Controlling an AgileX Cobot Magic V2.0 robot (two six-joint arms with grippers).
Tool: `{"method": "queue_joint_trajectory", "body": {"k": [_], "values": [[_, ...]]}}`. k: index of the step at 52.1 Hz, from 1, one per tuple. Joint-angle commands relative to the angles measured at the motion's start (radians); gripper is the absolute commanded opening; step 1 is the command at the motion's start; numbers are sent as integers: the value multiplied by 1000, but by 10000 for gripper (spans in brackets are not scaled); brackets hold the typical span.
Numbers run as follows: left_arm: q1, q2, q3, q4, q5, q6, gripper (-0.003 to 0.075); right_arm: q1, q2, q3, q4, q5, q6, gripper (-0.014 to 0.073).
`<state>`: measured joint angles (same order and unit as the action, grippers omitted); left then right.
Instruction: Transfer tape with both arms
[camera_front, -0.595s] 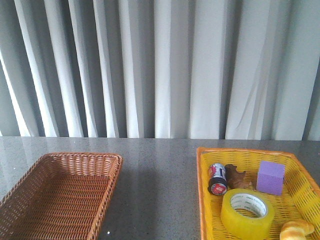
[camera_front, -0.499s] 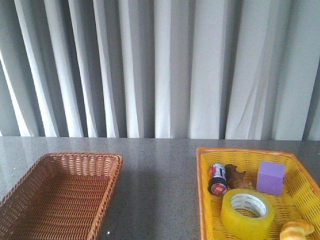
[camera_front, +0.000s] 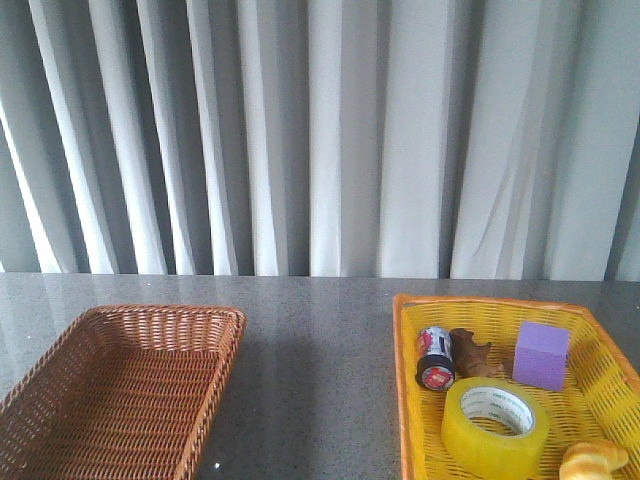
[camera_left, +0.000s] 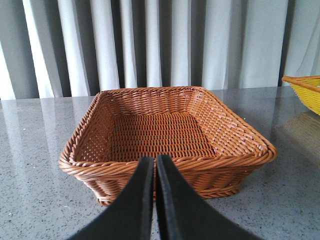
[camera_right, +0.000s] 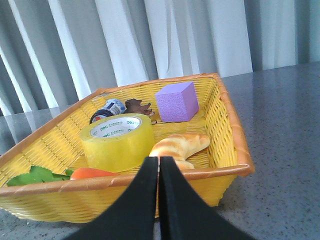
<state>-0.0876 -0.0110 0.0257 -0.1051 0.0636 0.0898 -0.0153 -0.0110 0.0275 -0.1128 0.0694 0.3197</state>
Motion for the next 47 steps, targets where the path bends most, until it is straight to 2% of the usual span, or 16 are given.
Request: {"method": "queue_joint_trajectory", "body": {"k": [1,30,47], "values": [[2,3,-22,-11,-72,-2,-6,-5,-13,6,-8,-83,-7,-6],[2,3,-22,-11,-72,-2,-6,-5,-13,5,5,-105,16,-6],[2,3,-28,-12,-84,-2,-6,-5,-13,5,87,-109,16,-6]]}}
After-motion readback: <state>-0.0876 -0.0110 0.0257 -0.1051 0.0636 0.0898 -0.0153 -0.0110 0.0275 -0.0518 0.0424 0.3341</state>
